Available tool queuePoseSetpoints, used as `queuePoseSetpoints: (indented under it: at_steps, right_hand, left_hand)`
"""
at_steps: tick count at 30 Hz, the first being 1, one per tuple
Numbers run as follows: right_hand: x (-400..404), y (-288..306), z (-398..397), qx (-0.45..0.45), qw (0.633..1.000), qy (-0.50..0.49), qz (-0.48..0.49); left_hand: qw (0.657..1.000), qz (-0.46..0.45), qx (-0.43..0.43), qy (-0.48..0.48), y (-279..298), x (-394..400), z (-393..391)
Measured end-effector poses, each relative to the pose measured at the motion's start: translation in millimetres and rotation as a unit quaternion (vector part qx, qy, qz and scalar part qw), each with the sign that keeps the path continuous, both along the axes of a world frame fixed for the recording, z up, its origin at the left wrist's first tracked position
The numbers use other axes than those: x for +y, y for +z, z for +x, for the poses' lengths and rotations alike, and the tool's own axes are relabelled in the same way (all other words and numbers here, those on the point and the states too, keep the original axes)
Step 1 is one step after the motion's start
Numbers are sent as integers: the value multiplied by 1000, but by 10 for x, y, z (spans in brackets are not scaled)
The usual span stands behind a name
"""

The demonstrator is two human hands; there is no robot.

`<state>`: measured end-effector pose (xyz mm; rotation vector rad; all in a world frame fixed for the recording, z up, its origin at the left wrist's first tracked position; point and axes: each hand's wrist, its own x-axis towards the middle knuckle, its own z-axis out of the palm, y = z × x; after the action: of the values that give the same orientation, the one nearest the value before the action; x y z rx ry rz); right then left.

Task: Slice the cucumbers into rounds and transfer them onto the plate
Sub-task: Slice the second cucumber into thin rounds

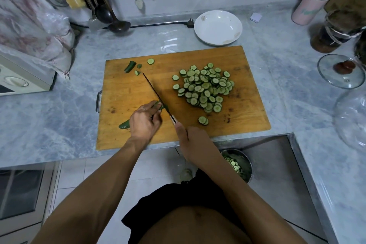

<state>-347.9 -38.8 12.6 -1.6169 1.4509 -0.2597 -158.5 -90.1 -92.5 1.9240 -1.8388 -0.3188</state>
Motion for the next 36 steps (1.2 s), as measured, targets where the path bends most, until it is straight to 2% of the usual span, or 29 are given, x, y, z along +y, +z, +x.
queuePoseSetpoints:
  at_steps: [7,11,20,28,36]
  right_hand:
    - [-78,-191,152,1,999,-26,23]
    - [-49,-289,241,2,999,-34,-3]
    - [-177,-248,-58,25,997,-70,-11]
    - [7,-124,-56,14,999,0,-32]
    - [76,-116,-61,-6,999,11,-50]
  left_hand:
    - [1000,-13,6,-12,15,22,-11]
    - [1000,-5,22,-4,40,30,-21]
    - [997,-7,72,31,62,48,-29]
    - [999,-8,38,-6,35,18,31]
    - [1000,1,28,-5,26,16,25]
